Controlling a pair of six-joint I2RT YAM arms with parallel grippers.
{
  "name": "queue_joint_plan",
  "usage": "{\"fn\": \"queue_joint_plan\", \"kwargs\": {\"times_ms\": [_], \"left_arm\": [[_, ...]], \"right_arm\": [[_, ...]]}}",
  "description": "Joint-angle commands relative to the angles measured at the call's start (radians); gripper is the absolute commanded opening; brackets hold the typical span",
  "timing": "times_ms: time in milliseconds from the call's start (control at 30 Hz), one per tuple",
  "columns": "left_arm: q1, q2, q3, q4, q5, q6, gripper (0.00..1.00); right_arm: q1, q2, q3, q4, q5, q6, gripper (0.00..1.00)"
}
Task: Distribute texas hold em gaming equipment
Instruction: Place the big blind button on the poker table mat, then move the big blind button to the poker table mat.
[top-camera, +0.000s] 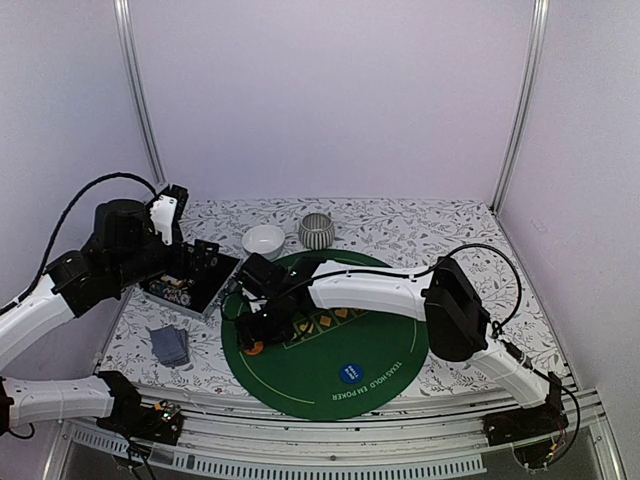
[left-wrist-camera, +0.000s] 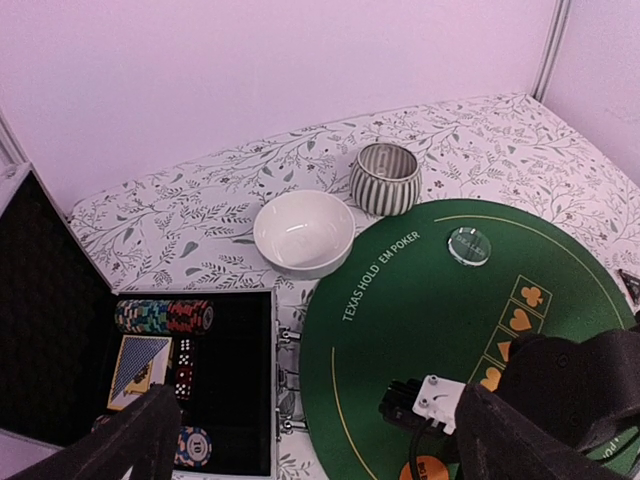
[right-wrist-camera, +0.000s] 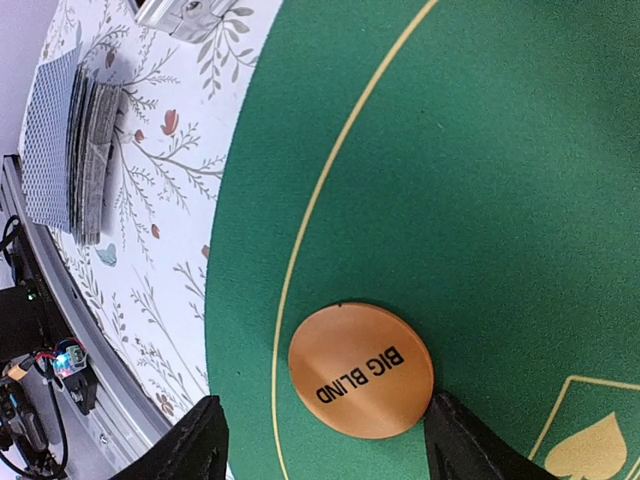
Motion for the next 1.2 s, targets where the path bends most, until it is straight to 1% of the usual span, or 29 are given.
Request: {"fn": "queue_joint_plan", "kwargs": {"times_ms": [0, 100, 167, 333, 433, 533, 667, 733, 833, 967, 1167], "left_arm": [[0.014, 0.009, -0.013, 0.022, 0.003, 0.011, 0.98], [0.018, 0.015, -0.014, 0.024, 0.0, 0.011, 0.98], [0.019, 0.017, -0.016, 0.024, 0.004, 0.01, 0.98], [0.022, 0.044, -0.02, 0.038, 0.054, 0.02, 0.98], [0.02, 0.083, -0.012, 0.029, 0.138, 0.012, 0.97], [0.008, 0.135, 0.02, -0.016, 0.205, -0.039, 0.88], [-0.058, 0.187, 0.001, -0.042, 0.22, -0.152, 0.74], [-0.104, 0.21, -0.028, -0.027, 0.213, -0.211, 0.7], [-0.168, 0.261, -0.065, 0.004, 0.189, -0.289, 0.65], [-0.225, 0.345, -0.078, 0.006, 0.157, -0.353, 0.63], [-0.281, 0.467, -0.087, -0.005, 0.109, -0.428, 0.61]], "right_arm": [[0.006, 0.015, 0.005, 0.017, -0.026, -0.037, 0.71], [0.003, -0.042, -0.016, 0.022, -0.012, -0.052, 0.73], [0.003, -0.109, -0.074, 0.035, 0.024, -0.068, 0.74], [-0.026, -0.334, -0.279, 0.082, 0.115, -0.097, 0.78], [-0.05, -0.472, -0.42, 0.092, 0.188, -0.104, 0.8], [-0.074, -0.58, -0.576, 0.093, 0.224, -0.09, 0.8], [-0.087, -0.692, -0.764, 0.103, 0.254, -0.062, 0.81], [-0.088, -0.732, -0.841, 0.111, 0.259, -0.047, 0.81], [-0.09, -0.778, -0.911, 0.132, 0.254, -0.032, 0.81], [-0.092, -0.797, -0.956, 0.139, 0.26, -0.039, 0.81], [-0.099, -0.816, -1.008, 0.146, 0.278, -0.049, 0.82]]}}
